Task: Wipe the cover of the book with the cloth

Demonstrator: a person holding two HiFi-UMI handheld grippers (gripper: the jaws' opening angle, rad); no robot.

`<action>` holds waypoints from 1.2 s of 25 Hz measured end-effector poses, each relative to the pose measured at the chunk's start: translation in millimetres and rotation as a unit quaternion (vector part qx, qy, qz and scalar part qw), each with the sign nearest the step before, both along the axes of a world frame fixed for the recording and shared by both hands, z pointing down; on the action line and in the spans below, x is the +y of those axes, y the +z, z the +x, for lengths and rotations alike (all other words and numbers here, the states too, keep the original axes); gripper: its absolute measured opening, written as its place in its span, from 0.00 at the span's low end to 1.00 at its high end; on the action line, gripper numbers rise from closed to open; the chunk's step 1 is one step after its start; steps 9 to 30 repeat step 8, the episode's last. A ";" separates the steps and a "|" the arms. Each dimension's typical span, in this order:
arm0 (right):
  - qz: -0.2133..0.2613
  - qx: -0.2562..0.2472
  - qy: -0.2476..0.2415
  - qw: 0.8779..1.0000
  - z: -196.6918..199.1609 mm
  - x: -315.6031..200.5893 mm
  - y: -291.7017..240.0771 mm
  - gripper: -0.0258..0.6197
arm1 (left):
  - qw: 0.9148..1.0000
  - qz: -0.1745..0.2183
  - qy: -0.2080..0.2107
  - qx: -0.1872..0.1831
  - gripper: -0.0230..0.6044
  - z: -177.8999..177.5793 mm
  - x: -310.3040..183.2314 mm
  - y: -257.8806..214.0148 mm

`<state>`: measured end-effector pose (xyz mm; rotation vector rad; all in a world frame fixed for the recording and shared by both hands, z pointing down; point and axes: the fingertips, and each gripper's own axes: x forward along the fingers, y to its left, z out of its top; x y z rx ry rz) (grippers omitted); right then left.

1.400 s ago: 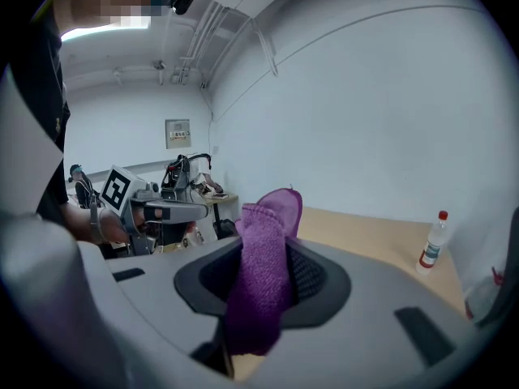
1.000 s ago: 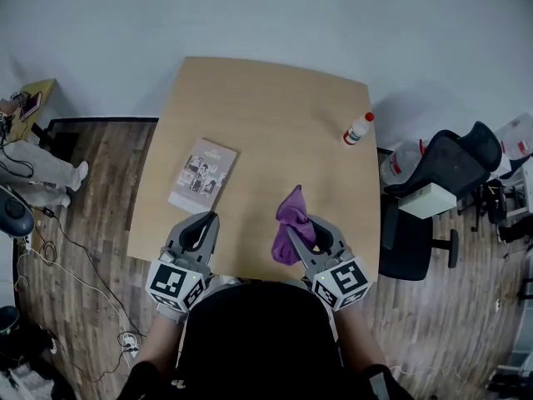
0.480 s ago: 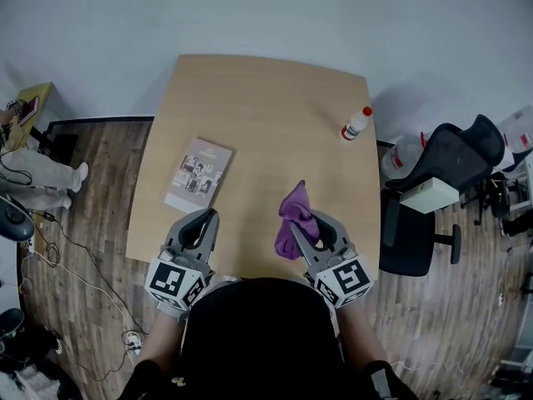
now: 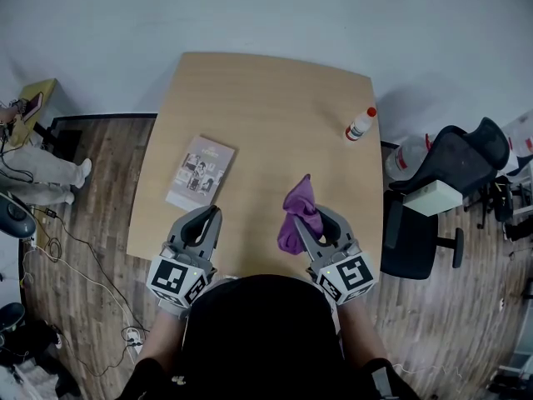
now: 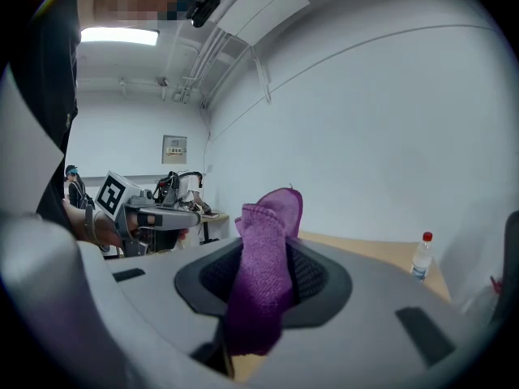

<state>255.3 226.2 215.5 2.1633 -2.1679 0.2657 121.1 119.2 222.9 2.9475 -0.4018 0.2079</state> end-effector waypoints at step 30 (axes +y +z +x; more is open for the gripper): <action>0.004 -0.007 -0.003 1.000 6.7 -4.7 -1.8 0.23 | 1.000 0.002 -0.003 0.005 0.07 3.9 -0.4 -6.2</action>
